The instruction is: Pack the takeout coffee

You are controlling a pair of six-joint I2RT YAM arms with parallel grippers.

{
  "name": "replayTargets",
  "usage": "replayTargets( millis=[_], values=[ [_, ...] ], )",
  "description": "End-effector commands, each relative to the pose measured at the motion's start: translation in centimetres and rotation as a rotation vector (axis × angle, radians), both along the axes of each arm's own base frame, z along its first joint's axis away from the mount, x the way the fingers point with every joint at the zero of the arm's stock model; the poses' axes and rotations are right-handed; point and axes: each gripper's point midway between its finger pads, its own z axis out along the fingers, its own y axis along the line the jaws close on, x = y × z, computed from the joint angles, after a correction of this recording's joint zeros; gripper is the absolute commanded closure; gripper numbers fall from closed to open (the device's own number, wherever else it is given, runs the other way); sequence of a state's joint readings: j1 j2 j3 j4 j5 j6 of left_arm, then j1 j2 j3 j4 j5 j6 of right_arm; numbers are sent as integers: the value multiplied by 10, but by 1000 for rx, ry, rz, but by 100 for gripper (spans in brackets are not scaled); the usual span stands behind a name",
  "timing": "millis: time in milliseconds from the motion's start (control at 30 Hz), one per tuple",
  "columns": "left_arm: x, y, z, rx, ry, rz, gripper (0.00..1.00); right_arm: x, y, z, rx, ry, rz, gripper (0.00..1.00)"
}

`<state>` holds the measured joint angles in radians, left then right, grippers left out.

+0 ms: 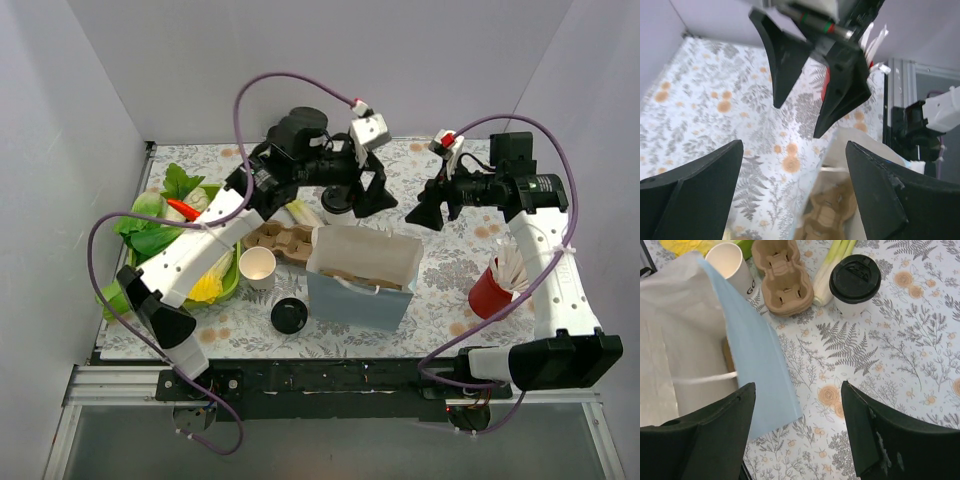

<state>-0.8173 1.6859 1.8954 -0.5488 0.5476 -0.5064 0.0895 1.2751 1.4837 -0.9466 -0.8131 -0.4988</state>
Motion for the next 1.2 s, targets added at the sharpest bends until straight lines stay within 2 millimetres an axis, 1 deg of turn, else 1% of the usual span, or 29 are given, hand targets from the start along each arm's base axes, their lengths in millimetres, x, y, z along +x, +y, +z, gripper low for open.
replayTargets(
  millis=[0, 33, 100, 133, 167, 200, 233, 267, 300, 333, 367, 400, 433, 467, 500, 567, 633, 667, 700, 767, 800, 833, 933, 967, 1000, 1033, 1067, 1133, 1167],
  values=[
    [-4, 50, 78, -67, -120, 112, 15, -2, 19, 21, 84, -11, 119, 23],
    [3, 57, 76, -53, -121, 142, 14, -2, 22, 26, 88, -24, 138, 23],
    [27, 82, 67, -13, -104, 248, 14, -3, 29, 25, 92, -5, 171, 23],
    [34, 91, 65, -4, -96, 284, 15, -2, 29, 27, 89, -11, 175, 23],
    [45, 106, 62, 8, -84, 335, 15, -1, 30, 34, 89, -33, 178, 23],
    [51, 114, 61, 13, -81, 364, 14, -2, 28, 35, 78, -31, 175, 23],
    [57, 122, 54, 27, -68, 400, 14, -4, 27, 38, 67, -50, 181, 23],
    [68, 137, 46, 48, -49, 446, 14, -5, 26, 43, 54, -95, 198, 23],
    [74, 145, 42, 56, -32, 473, 13, -8, 27, 45, 54, -104, 215, 22],
    [80, 151, 28, 74, 5, 495, 13, -17, 25, 42, 48, -73, 231, 22],
    [90, 165, 22, 70, 47, 537, 13, -19, 25, 39, 37, -83, 260, 22],
    [95, 171, 16, 70, 76, 551, 13, -24, 25, 40, 38, -80, 280, 22],
    [99, 173, 7, 71, 110, 549, 14, -33, 25, 35, 34, -42, 300, 22],
    [105, 179, 4, 63, 127, 567, 14, -35, 24, 32, 26, -49, 306, 21],
    [107, 179, 1, 62, 134, 565, 14, -38, 24, 24, 20, -38, 315, 21],
    [111, 177, -6, 59, 133, 556, 14, -48, 28, 19, 4, -54, 351, 20],
    [113, 174, -9, 60, 127, 540, 14, -60, 39, 0, -43, -34, 419, 20],
    [114, 172, -14, 63, 133, 531, 14, -64, 42, -6, -62, -26, 441, 20],
    [116, 171, -17, 67, 140, 528, 14, -70, 50, -10, -66, -28, 484, 21],
    [116, 168, -22, 76, 148, 516, 15, -67, 55, -19, -78, -11, 484, 22],
    [117, 167, -27, 82, 158, 513, 15, -59, 61, -18, -81, -45, 482, 23],
    [116, 167, -28, 83, 160, 512, 15, -55, 63, -21, -89, -34, 465, 25],
    [113, 165, -30, 79, 168, 504, 15, -39, 65, -20, -118, -60, 440, 35],
    [113, 165, -29, 77, 169, 504, 15, -35, 65, -16, -123, -75, 438, 47],
    [112, 165, -30, 78, 169, 501, 15, -34, 64, -15, -135, -84, 437, 54],
    [111, 166, -30, 79, 166, 503, 15, -38, 61, -15, -144, -81, 444, 61],
    [110, 166, -31, 81, 162, 500, 15, -39, 59, -13, -155, -106, 451, 71],
    [110, 166, -34, 88, 163, 495, 15, -48, 52, -20, -184, -96, 460, 81],
    [109, 165, -34, 87, 160, 490, 15, -52, 48, -19, -201, -113, 465, 90]
  ],
)
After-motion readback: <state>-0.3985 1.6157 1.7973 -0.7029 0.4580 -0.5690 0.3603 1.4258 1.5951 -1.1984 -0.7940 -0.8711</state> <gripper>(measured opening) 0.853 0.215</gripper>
